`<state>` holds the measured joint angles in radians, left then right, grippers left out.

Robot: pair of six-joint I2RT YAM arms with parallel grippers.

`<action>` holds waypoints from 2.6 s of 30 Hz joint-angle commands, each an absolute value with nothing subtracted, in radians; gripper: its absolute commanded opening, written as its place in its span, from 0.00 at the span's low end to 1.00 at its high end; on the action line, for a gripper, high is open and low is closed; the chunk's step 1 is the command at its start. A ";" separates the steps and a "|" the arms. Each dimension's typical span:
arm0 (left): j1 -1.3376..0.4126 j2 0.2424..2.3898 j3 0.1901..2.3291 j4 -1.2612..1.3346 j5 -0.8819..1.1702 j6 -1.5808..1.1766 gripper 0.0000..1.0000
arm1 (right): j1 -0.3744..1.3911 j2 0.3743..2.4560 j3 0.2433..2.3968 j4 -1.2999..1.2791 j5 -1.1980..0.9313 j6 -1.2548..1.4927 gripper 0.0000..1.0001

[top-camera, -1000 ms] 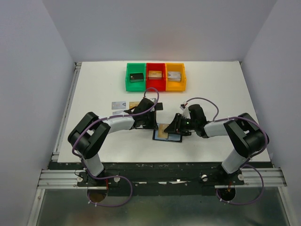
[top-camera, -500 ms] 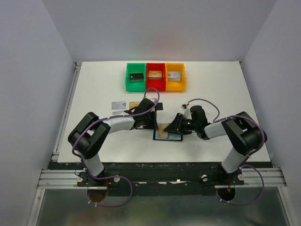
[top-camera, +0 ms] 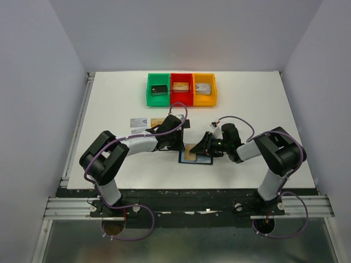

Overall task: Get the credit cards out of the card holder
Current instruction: Remove the credit card from the card holder.

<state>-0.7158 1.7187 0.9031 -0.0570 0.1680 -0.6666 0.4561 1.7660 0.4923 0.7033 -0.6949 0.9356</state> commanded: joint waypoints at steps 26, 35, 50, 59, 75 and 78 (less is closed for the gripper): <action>-0.752 1.767 0.877 -0.117 0.132 -0.670 0.00 | 0.453 1.733 0.522 0.604 -0.715 0.874 0.36; -0.742 1.776 0.877 -0.126 0.124 -0.677 0.00 | 0.443 1.686 0.518 0.560 -0.704 0.854 0.35; -0.732 1.786 0.873 -0.133 0.118 -0.692 0.00 | 0.423 1.623 0.505 0.494 -0.698 0.818 0.34; -0.729 1.787 0.870 -0.133 0.115 -0.695 0.00 | 0.414 1.598 0.506 0.448 -0.687 0.793 0.32; -0.729 1.796 0.877 -0.141 0.112 -0.687 0.00 | 0.396 1.565 0.503 0.416 -0.693 0.775 0.28; -0.727 1.795 0.879 -0.137 0.118 -0.683 0.00 | 0.396 1.578 0.514 0.420 -0.709 0.778 0.29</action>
<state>-0.7265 1.7271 0.9035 -0.0410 0.1410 -0.7040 0.4034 1.5871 0.5072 0.4175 -0.6964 0.7910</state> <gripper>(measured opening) 0.029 0.282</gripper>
